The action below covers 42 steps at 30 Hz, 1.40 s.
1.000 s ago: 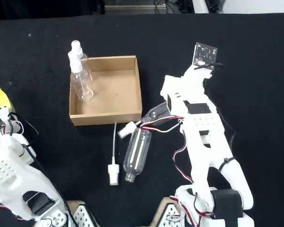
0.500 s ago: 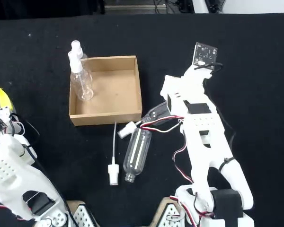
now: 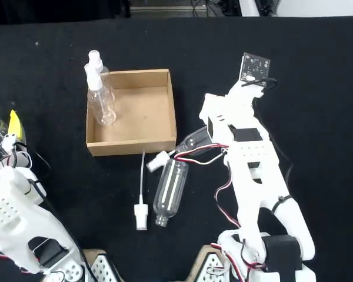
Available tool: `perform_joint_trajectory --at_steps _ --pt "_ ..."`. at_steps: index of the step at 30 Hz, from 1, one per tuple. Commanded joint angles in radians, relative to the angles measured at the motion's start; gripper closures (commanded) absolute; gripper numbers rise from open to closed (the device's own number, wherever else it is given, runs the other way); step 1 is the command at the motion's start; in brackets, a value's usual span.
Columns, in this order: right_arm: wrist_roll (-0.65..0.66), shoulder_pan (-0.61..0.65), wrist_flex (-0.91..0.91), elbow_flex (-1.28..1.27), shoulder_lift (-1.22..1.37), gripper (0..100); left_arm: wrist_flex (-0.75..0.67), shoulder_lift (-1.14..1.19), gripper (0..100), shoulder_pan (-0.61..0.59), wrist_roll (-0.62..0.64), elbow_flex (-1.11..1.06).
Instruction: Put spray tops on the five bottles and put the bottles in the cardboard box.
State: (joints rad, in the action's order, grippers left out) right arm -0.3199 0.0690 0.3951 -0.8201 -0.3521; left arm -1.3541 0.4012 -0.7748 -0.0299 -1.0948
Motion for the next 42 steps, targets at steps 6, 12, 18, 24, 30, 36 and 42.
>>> perform_joint_trajectory --at_steps 6,12,18,24,30,36,42 --pt "0.002 -0.017 -0.025 0.002 -0.054 98.8 0.052 -0.232 67 0.012 -0.006 -0.056" --pt "0.002 -0.017 -0.023 0.002 -0.054 98.8 0.359 -0.373 67 0.007 -0.002 -0.047" --pt "0.002 -0.017 -0.023 0.002 -0.054 98.8 0.422 -0.388 67 0.007 -0.006 -0.021" --pt "0.002 -0.017 -0.023 0.002 -0.054 98.8 0.420 -0.396 67 0.012 -0.008 -0.021" --pt "0.002 -0.017 -0.023 0.002 -0.054 98.8 0.420 -0.397 67 0.005 -0.008 0.007" --pt "0.002 -0.017 -0.023 0.002 -0.054 98.8 0.420 -0.397 67 0.002 -0.018 0.027" --pt "0.002 -0.017 -0.023 0.002 -0.054 98.8 0.423 -0.387 67 0.004 -0.049 0.019"
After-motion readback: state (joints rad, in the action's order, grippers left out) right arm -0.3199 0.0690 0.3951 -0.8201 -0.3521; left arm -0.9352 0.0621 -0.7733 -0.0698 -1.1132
